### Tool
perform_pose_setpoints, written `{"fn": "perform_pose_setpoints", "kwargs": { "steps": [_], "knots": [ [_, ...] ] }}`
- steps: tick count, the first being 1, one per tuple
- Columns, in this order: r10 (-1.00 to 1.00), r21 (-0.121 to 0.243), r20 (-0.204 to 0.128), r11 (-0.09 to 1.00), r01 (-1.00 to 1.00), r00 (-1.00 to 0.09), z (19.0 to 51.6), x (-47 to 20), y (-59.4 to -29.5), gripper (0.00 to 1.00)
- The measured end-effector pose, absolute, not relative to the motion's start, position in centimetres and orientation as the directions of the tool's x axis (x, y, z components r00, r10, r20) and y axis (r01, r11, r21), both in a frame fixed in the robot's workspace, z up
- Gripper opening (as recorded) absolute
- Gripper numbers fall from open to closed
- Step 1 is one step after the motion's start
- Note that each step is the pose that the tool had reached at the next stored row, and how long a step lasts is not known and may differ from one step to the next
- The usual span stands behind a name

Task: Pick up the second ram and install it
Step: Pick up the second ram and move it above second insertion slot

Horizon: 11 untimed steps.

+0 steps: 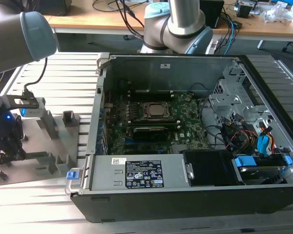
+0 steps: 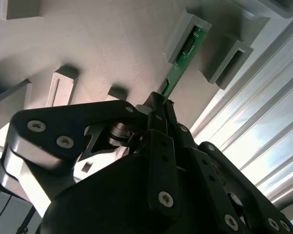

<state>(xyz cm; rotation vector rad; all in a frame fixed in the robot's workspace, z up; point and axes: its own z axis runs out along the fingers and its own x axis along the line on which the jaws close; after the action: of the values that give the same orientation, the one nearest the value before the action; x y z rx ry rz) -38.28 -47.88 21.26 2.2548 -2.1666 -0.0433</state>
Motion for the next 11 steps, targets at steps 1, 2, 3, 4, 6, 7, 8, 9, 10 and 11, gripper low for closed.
{"fn": "perform_pose_setpoints", "kwargs": {
  "steps": [1,2,3,4,6,7,8,9,10,11],
  "knots": [
    [-0.999,0.030,-0.010,-0.040,-0.999,0.040,21.4,-38.3,-47.9,0.14],
    [-0.999,0.030,-0.010,-0.040,-0.999,0.040,21.5,-38.3,-47.9,0.14],
    [-0.999,0.030,-0.010,-0.040,-0.999,0.040,21.7,-38.3,-47.9,0.14],
    [-0.999,0.030,-0.010,-0.040,-0.999,0.040,21.7,-38.3,-47.9,0.14],
    [-0.999,0.030,-0.010,-0.040,-0.999,0.040,21.9,-38.3,-47.9,0.14],
    [-0.999,0.030,-0.010,-0.040,-0.999,0.040,22.0,-38.3,-47.9,0.14],
    [-0.999,0.030,-0.010,-0.040,-0.999,0.040,22.1,-38.3,-47.9,0.14],
    [-0.999,0.030,-0.010,-0.040,-0.999,0.040,22.1,-38.3,-47.9,0.14],
    [-0.999,0.030,-0.010,-0.040,-0.999,0.040,22.3,-38.3,-47.9,0.14],
    [-0.999,0.030,-0.010,-0.040,-0.999,0.040,22.4,-38.3,-47.9,0.14]
  ]
}}
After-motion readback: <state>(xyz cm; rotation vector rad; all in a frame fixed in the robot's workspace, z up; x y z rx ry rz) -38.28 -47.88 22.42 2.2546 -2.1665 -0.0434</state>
